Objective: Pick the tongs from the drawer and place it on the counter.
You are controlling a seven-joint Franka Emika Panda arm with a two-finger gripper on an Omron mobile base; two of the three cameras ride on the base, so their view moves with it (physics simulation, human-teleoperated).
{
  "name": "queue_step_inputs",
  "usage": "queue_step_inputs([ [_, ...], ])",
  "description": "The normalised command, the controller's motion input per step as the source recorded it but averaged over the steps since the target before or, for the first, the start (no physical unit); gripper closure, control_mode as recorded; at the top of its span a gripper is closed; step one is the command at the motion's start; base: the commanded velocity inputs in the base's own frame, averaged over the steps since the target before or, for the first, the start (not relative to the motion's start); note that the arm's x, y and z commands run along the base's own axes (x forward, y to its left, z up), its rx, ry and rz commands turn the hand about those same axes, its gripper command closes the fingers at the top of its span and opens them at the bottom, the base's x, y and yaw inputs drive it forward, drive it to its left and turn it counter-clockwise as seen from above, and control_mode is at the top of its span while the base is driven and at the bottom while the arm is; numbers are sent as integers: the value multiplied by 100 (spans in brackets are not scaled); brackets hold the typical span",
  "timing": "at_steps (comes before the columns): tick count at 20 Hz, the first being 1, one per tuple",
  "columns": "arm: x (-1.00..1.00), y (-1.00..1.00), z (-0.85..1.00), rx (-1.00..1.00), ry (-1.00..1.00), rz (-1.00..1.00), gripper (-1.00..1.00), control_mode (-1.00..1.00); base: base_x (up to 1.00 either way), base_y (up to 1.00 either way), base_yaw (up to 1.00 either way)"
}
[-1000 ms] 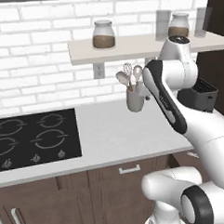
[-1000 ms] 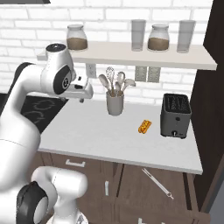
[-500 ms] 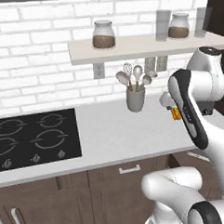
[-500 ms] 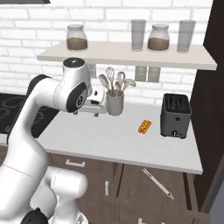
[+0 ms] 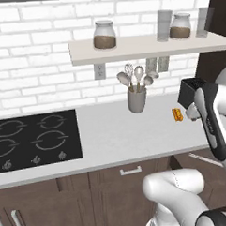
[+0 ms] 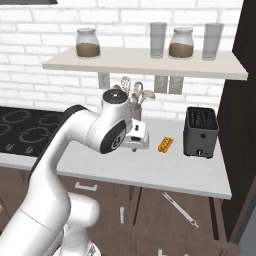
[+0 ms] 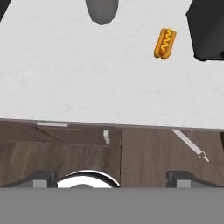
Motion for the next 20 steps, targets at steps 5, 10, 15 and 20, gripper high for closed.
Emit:
queue_step_inputs([
  [5, -5, -76, -28, 0, 0, 0, -100, -100, 0, 0, 0],
  [10, -2, -63, -20, 0, 0, -1, -100, -100, 0, 0, 0],
  [15, 0, -56, -28, 0, 0, -2, -100, -100, 0, 0, 0],
  [20, 0, -63, -35, 0, 7, -3, -100, -100, 0, 0, 0],
])
